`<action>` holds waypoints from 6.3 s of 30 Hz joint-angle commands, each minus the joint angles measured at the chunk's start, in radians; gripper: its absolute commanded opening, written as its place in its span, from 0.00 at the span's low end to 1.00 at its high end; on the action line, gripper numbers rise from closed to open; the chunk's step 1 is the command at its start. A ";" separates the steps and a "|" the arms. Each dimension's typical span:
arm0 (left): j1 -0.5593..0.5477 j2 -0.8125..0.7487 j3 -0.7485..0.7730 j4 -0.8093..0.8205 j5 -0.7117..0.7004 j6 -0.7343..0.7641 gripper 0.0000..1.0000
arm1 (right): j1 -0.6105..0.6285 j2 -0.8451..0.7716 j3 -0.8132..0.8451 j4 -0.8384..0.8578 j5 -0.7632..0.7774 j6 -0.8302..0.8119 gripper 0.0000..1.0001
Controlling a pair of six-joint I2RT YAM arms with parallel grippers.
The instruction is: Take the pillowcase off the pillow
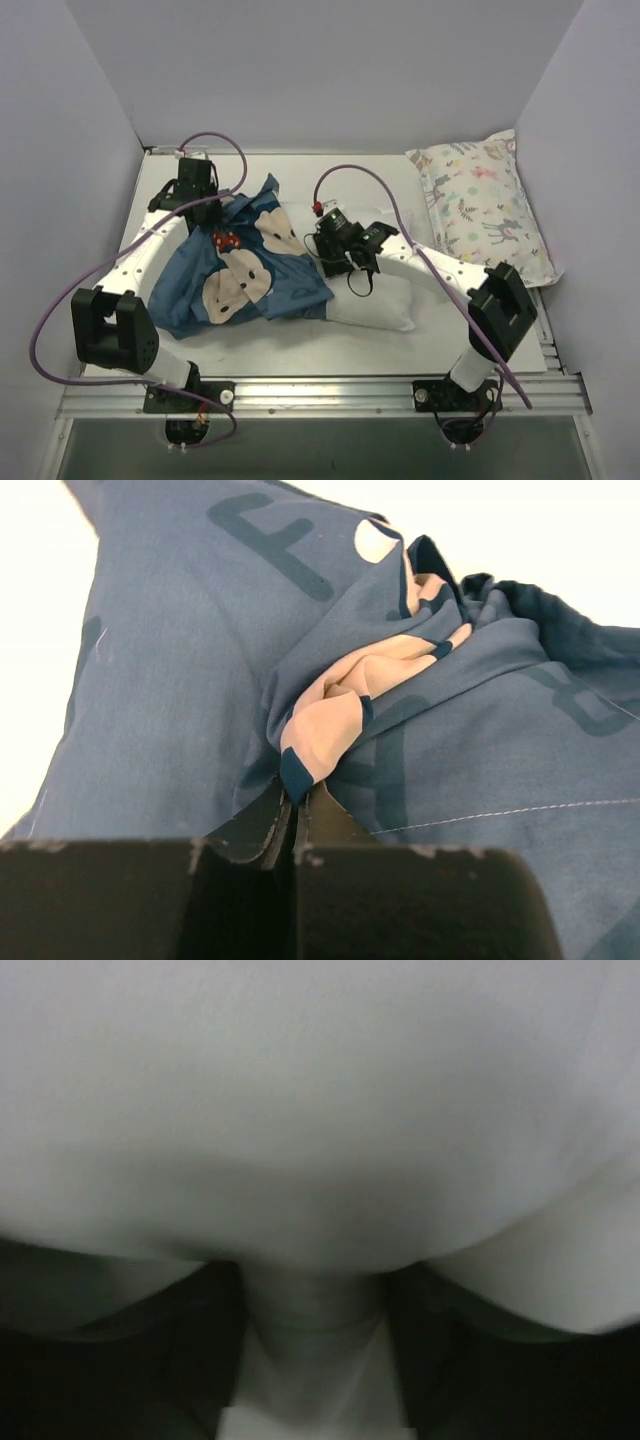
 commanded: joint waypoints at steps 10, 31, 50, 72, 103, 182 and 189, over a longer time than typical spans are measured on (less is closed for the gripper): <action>0.212 0.005 0.218 -0.078 -0.097 0.014 0.00 | -0.333 -0.262 -0.028 -0.208 0.224 0.014 0.00; -0.168 -0.048 0.258 -0.144 0.001 0.117 0.91 | -0.313 -0.107 0.066 -0.033 -0.173 0.197 0.00; -0.819 -0.165 0.031 -0.292 -0.286 -0.081 0.97 | -0.367 0.022 0.238 -0.009 -0.208 0.263 0.00; -0.503 -0.332 -0.007 -0.534 -0.611 -0.158 0.00 | -0.594 -0.021 0.575 -0.216 -0.148 0.195 0.00; 0.143 -0.332 -0.279 0.017 0.007 -0.178 0.00 | -0.139 -0.181 0.284 -0.090 -0.043 -0.179 0.85; 0.338 -0.253 -0.173 0.117 0.210 -0.219 0.02 | -0.096 0.255 0.577 0.089 0.174 0.126 0.00; 0.269 -0.280 -0.132 0.064 0.219 -0.098 0.67 | -0.117 0.218 0.521 0.116 0.051 0.120 0.22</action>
